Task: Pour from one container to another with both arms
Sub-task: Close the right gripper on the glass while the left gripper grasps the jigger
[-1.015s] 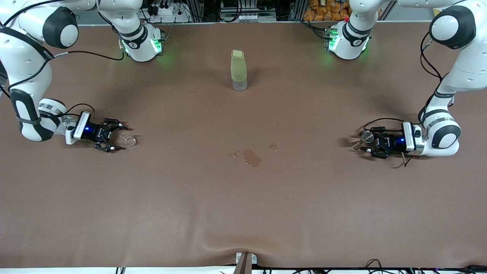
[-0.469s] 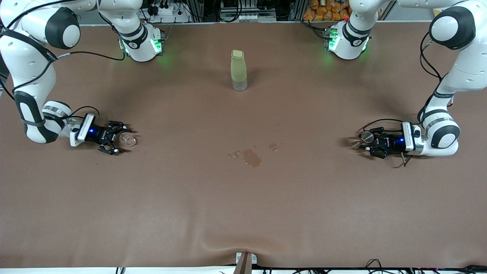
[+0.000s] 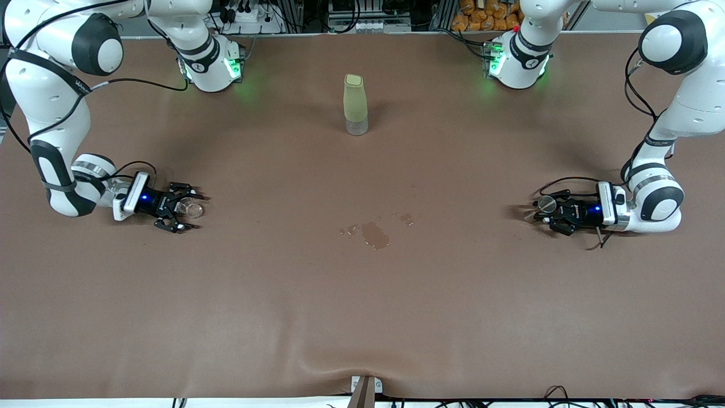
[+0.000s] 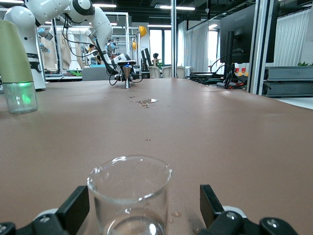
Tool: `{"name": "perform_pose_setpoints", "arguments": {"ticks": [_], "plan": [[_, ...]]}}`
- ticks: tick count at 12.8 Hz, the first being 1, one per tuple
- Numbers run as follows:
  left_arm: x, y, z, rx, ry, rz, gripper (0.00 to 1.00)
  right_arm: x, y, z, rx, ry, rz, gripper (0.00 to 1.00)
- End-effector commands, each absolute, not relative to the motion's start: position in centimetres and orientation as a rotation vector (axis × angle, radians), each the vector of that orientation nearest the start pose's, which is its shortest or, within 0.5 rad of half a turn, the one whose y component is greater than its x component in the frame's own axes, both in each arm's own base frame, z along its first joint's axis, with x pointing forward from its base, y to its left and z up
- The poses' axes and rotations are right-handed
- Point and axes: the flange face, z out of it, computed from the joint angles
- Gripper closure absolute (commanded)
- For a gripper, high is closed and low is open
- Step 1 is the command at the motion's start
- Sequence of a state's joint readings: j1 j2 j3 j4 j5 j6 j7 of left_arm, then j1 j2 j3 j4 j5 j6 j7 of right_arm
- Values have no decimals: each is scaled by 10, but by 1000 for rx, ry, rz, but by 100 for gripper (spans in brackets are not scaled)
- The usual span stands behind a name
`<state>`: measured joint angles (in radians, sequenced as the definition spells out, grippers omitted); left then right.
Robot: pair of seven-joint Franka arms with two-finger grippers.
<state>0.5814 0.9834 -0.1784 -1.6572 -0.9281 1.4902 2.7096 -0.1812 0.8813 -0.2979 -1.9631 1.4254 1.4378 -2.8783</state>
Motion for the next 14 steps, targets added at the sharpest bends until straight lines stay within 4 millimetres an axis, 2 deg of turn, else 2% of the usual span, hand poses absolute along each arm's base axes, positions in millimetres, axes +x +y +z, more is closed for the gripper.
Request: {"name": "perform_pose_setpoints", "arguments": {"ticks": [1,2,3,4,5,8,10,12,14], "plan": [[547,135,57,1143,-1395,1164,65,470,-124,25,-1287,-1487,-1527,0],[547,135,57,1143,-1395,1164,67,471,-122,25,-1283,-1489,-1524,14],[546,135,56,1143,-1394,1163,72,472,-121,25,-1282,-1488,-1525,53],[546,134,56,1143,-1393,1161,74,472,-121,25,-1286,-1485,-1522,81],[546,135,56,1144,-1393,1162,77,473,-119,25,-1287,-1481,-1527,100],[546,135,56,1144,-1393,1162,88,475,-112,25,-1296,-1433,-1499,100],[545,134,56,1150,-1381,1148,100,477,-104,27,-1313,-1378,-1449,100],[546,135,57,1151,-1382,1147,100,483,-98,34,-1324,-1331,-1405,100],[548,127,58,1142,-1386,1139,100,494,-85,48,-1323,-1283,-1348,100]]}}
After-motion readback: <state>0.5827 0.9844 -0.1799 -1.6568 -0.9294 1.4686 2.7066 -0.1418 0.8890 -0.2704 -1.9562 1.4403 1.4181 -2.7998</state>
